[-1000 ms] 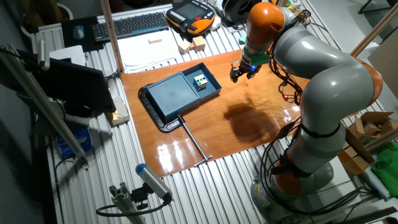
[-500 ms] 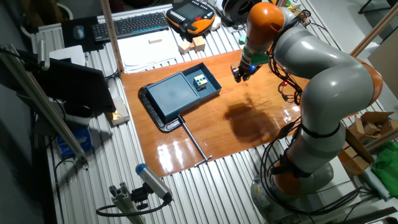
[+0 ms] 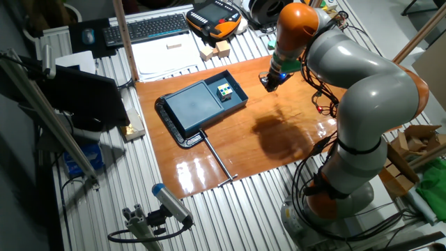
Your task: Grasp the handle and close the drawer
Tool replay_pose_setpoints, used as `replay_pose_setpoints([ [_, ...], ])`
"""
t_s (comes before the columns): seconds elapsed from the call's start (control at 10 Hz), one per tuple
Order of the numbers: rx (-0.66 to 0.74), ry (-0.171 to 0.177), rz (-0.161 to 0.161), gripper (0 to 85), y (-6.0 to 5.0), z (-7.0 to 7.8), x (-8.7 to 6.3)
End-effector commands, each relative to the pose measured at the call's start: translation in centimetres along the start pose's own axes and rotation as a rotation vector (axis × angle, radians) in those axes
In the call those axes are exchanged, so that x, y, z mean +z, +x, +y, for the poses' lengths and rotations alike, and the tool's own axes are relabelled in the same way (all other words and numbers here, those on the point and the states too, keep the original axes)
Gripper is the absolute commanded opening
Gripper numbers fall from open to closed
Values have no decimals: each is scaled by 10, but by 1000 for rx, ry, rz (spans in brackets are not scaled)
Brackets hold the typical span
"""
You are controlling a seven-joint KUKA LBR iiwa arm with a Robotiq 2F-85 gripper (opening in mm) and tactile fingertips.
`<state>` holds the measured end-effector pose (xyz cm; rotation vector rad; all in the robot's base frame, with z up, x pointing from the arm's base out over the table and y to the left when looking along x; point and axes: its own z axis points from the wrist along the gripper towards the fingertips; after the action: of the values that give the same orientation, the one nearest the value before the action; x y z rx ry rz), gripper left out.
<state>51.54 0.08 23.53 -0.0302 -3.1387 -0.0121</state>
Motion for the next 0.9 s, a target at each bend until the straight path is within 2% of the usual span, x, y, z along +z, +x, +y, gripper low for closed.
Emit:
replay_pose_setpoints([
  [0.0,0,0,0,20,0,0,0],
  [0.6,2,-2,0,20,1,0,2],
  [0.8,15,-5,-14,20,-2,2,16],
])
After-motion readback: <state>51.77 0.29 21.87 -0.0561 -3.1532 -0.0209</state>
